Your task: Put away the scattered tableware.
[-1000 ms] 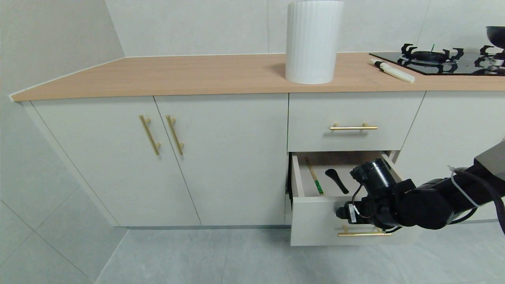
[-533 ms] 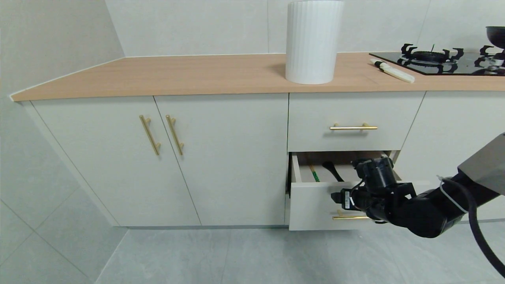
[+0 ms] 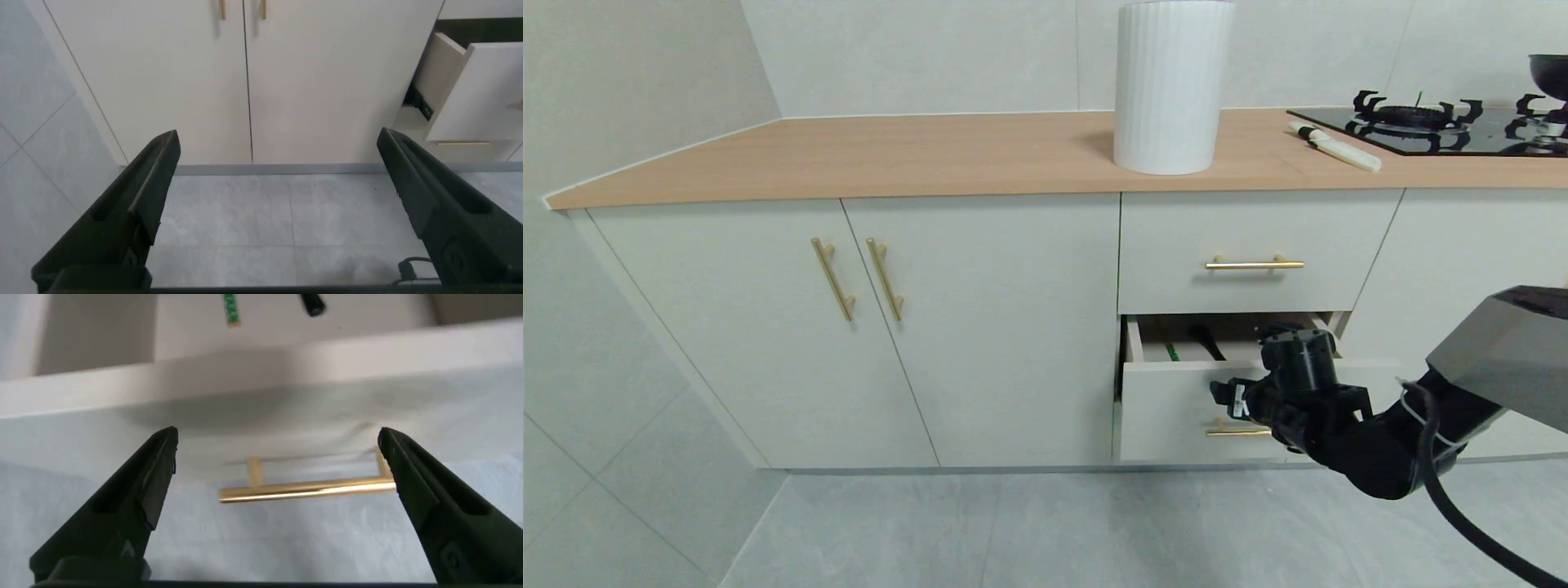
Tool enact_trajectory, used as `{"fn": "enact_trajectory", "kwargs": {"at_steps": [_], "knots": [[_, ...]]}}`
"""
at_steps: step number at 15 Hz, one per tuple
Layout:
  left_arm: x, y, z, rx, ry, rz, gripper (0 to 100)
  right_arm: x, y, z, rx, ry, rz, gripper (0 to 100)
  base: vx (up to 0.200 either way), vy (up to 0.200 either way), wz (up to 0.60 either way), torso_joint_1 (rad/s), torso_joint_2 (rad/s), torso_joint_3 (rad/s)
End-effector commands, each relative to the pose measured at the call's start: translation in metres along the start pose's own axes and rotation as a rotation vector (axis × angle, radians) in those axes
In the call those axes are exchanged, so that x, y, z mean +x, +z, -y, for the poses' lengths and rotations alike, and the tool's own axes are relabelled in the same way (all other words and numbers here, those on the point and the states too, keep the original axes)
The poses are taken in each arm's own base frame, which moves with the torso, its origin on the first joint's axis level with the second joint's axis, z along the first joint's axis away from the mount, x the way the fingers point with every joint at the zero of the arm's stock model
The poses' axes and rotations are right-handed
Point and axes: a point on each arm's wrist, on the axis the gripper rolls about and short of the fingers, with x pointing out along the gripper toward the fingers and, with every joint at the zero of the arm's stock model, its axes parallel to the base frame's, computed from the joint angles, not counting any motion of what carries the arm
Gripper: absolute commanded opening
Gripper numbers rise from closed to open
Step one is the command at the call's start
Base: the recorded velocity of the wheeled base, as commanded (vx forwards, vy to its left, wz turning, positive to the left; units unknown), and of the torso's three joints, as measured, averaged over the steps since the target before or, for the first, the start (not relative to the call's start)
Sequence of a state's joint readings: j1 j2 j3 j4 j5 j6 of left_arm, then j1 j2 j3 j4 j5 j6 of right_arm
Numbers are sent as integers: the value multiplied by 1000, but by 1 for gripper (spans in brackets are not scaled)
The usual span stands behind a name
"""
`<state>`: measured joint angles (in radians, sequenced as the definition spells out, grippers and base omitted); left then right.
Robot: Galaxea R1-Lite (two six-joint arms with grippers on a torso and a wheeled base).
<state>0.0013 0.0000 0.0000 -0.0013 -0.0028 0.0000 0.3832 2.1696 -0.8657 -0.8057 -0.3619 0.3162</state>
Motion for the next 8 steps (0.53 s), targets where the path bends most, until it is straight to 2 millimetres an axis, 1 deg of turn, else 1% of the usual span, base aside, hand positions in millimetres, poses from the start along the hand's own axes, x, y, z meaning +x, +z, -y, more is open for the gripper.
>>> {"fn": "enact_trajectory", "kwargs": {"at_steps": [1,2,5,8], "knots": [[0,0,0,0,0,0,100,6,-5,1,-1,-9,-4,100,0,0,0,0,0,0],[0,0,0,0,0,0,100,14,-5,2,10,-35,25,100,0,0,0,0,0,0],[0,0,0,0,0,0,100,28,-9,7,26,-56,53,100,0,0,0,0,0,0],[0,0,0,0,0,0,100,41,-6,13,55,-67,103,100,0,0,0,0,0,0]]}}
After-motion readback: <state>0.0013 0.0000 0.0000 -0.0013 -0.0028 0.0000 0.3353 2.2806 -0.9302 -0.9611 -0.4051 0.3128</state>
